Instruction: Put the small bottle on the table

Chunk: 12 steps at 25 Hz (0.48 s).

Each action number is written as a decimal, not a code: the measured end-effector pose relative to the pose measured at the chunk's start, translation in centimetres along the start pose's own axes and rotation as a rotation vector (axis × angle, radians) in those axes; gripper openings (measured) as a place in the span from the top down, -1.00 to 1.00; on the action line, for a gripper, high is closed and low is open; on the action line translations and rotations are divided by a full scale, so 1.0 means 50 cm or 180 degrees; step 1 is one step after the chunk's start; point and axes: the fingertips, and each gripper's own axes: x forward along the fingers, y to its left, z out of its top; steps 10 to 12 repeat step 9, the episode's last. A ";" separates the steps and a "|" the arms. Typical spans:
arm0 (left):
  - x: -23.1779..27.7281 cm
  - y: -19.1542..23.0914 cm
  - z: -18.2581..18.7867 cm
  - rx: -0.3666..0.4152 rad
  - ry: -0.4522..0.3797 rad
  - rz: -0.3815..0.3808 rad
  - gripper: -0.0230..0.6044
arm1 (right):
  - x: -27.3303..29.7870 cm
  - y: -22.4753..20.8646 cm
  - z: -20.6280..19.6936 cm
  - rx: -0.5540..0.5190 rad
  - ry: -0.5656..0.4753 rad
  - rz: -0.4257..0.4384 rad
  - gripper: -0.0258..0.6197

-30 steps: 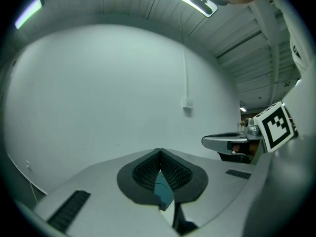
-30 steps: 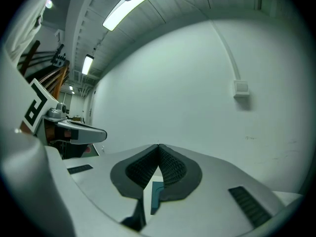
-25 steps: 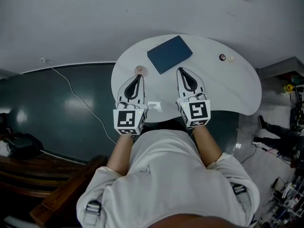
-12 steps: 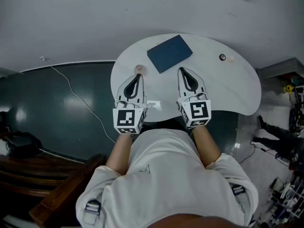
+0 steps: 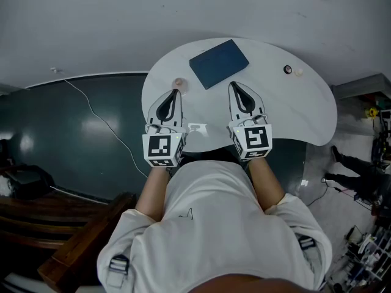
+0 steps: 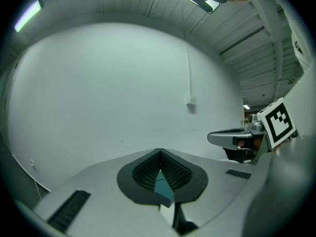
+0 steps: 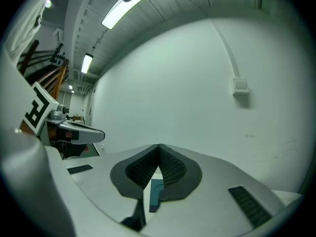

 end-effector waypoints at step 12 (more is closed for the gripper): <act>0.010 0.016 -0.012 -0.0011 0.0044 0.0052 0.89 | 0.018 0.005 -0.006 -0.0012 0.0025 0.0076 0.93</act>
